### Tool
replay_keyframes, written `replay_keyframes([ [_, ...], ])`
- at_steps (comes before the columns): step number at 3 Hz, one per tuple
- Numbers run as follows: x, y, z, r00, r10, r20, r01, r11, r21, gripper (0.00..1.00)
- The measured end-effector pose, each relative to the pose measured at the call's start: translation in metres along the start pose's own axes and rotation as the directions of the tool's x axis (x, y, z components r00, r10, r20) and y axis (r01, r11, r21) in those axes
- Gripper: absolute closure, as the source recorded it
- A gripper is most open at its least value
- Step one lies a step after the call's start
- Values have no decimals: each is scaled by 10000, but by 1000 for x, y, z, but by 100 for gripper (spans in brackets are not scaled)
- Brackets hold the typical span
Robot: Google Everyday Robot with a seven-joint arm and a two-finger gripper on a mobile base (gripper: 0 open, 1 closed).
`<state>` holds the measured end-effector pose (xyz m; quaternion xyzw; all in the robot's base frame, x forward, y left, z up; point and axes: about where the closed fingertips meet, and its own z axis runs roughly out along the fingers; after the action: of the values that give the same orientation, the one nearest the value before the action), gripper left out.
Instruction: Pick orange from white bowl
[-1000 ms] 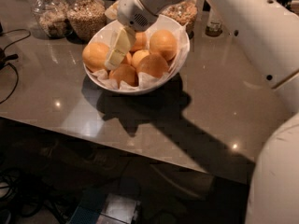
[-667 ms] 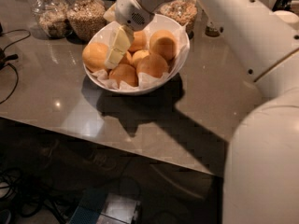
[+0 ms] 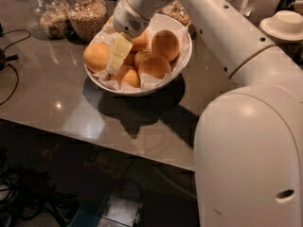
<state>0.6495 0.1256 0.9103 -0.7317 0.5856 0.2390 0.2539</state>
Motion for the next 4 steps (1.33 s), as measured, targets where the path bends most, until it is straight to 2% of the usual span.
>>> replay_keyframes([
  [1,8,4,15,9996,229,189,-221,9988,-440,0],
  [2,12,10,27,9980,420,468,-387,9969,-689,18],
  [4,8,19,24,9965,404,735,-355,9971,-673,66],
])
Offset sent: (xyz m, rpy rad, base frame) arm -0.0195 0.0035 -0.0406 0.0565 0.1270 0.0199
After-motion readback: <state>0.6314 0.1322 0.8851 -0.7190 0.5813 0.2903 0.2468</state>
